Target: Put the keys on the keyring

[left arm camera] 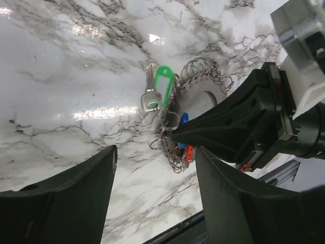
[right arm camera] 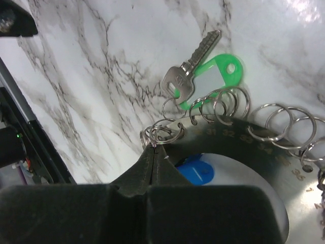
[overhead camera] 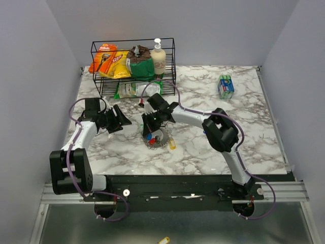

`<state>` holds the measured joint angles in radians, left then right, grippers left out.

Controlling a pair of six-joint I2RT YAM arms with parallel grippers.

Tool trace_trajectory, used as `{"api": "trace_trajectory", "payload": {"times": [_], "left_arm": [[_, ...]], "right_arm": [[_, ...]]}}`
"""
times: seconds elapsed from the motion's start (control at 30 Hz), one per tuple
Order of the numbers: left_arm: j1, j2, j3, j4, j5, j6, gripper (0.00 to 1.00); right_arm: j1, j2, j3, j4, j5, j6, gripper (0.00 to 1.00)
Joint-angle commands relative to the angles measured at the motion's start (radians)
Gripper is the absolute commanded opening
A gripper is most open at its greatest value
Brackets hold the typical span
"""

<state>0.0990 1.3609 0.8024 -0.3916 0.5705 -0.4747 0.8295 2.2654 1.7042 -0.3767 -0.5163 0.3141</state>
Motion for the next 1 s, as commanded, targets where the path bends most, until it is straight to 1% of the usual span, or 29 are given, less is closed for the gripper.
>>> {"api": "trace_trajectory", "payload": {"times": [0.0, 0.27, 0.43, 0.67, 0.7, 0.83, 0.9, 0.97], "left_arm": [[0.005, -0.062, -0.017, 0.046, 0.077, 0.008, 0.72], [0.002, -0.143, -0.014, 0.072, 0.137, 0.013, 0.72], [-0.021, -0.200, -0.011, 0.097, 0.181, 0.005, 0.72], [-0.096, -0.284, 0.014, 0.131, 0.206, 0.004, 0.72], [-0.138, -0.292, 0.015, 0.135, 0.209, 0.007, 0.73], [-0.208, -0.324, 0.024, 0.128, 0.216, 0.030, 0.72], [-0.234, -0.316, 0.035, 0.109, 0.223, 0.042, 0.71], [-0.265, -0.304, 0.053, 0.061, 0.204, 0.068, 0.69]], "right_arm": [[0.005, -0.115, -0.049, 0.019, 0.013, -0.049, 0.01], [-0.003, -0.253, -0.149, 0.067, -0.011, -0.070, 0.00], [-0.004, -0.351, -0.212, 0.108, -0.037, -0.089, 0.01], [-0.006, -0.470, -0.313, 0.212, -0.164, -0.122, 0.00], [-0.006, -0.480, -0.330, 0.229, -0.180, -0.124, 0.00], [-0.009, -0.504, -0.377, 0.265, -0.208, -0.135, 0.00], [-0.009, -0.500, -0.387, 0.263, -0.205, -0.139, 0.00], [-0.012, -0.498, -0.399, 0.265, -0.196, -0.139, 0.01]]}}
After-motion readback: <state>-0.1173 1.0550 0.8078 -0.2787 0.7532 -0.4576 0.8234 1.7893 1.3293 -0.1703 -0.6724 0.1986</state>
